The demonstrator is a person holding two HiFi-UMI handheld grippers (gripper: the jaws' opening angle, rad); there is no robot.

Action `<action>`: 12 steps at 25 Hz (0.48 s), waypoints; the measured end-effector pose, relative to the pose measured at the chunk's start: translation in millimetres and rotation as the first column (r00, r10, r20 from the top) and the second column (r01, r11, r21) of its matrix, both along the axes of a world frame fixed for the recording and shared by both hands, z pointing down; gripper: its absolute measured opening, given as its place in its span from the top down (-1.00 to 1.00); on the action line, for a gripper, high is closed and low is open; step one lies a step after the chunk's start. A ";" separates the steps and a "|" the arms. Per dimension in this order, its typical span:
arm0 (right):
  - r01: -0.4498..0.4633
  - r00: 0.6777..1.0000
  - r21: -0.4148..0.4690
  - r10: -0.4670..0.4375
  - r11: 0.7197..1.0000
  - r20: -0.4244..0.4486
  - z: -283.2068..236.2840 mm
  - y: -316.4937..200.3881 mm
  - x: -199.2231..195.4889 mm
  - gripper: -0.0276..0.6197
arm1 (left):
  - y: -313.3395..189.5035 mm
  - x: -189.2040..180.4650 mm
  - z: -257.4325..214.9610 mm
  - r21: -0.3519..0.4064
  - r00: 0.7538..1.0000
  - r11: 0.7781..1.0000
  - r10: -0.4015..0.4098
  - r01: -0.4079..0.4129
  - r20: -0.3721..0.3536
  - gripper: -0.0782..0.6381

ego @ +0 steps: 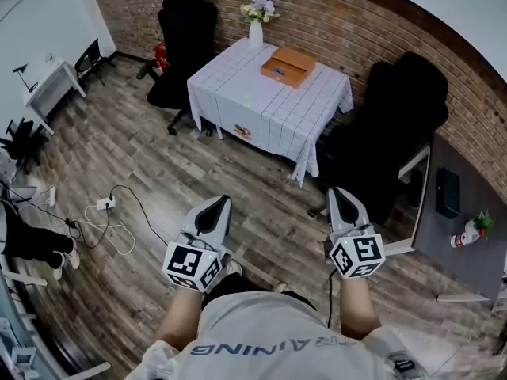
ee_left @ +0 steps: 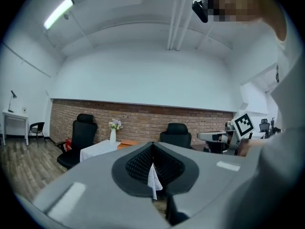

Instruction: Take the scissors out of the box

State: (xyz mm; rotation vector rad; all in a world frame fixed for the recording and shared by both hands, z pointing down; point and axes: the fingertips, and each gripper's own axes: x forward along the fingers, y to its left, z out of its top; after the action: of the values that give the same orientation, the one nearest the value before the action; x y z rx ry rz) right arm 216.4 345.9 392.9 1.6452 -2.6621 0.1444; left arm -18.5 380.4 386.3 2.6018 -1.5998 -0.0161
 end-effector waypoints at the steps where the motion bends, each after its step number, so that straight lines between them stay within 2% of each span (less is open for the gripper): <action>1: -0.007 1.000 -0.001 0.007 1.000 -0.004 -0.5 -6.4 -4.9 0.87 | -7.3 -4.4 -0.4 0.001 1.000 1.000 0.008 -0.008 -0.002 0.78; 12: -0.066 0.998 -0.023 0.066 0.998 0.005 5.3 -69.3 -79.4 0.87 | -79.6 -73.5 8.6 -0.018 0.996 0.996 0.090 -0.090 -0.017 0.78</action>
State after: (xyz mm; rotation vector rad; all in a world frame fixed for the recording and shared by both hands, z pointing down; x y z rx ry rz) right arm 137.0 276.6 398.2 1.7297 -2.6013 0.1796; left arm -92.1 300.8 394.9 2.6499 -1.4683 -0.0162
